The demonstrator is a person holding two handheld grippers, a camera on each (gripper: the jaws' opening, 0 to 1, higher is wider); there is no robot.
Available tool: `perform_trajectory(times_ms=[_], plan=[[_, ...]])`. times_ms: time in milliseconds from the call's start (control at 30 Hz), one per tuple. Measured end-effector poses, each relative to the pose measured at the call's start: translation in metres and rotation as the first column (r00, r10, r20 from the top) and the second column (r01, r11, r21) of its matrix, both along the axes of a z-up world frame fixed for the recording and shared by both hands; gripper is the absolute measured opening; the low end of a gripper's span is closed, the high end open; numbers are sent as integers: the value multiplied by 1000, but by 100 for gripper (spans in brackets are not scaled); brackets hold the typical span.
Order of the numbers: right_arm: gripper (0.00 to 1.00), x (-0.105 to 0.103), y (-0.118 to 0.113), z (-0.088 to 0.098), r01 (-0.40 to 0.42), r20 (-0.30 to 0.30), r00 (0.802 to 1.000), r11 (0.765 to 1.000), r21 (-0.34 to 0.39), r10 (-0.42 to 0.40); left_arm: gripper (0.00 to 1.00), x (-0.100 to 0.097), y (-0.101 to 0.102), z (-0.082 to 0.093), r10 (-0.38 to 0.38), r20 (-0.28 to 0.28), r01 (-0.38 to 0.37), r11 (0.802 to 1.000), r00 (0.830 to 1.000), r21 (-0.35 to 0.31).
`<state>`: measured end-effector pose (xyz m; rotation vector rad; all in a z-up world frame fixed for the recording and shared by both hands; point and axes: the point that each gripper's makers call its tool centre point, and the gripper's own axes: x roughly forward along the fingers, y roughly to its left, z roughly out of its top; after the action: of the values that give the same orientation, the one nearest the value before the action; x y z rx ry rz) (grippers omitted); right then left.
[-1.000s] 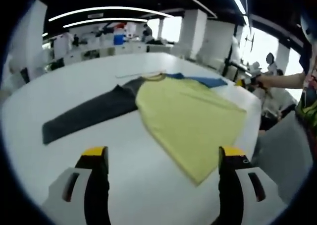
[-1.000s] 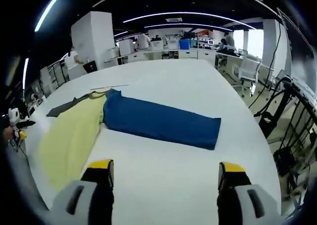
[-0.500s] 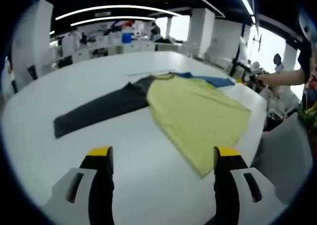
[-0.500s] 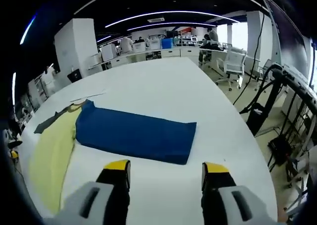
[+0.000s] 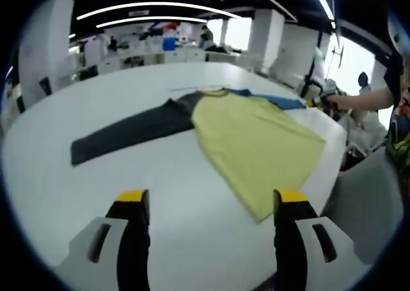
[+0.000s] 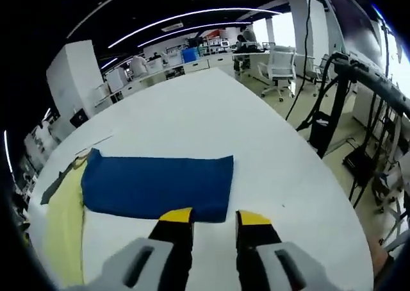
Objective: Fold the garment on the visible template until the final outline fits inside the template.
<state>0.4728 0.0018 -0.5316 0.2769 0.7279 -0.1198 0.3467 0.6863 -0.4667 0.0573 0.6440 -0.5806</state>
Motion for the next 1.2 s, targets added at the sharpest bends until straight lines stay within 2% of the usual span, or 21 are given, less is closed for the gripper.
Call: perform_trajectory(times_ms=[200,400,600,767,967,1200], plan=[[18,0,3,-4,35,-12,999,999,29,-34,74,-2,1,-1,8,-9,-8,1000,1000,-4],[13,1,6,-5,32,-18,999,999,21,-32,73,-4,2,-2,15,-14,-15,1000,1000,-9],[7,4,10,-7,-4,-33,999,999,-35,3,72,-5,0,-3,26,-13,-27,999,1000,-24],[0,6,11,-8,-20,-35,999,999,-47,18,72,-6,-3,-9,27,-20,-28,999,999,-32],[0,5,12,-9,-16,-50,999,1000,-20,15,70,-4,-13,-11,33,-7,-33,998,999,-54],[0,4,7,-5,-34,-45,999,998,-53,31,69,-3,-18,-9,30,0,-30,997,1000,-66]])
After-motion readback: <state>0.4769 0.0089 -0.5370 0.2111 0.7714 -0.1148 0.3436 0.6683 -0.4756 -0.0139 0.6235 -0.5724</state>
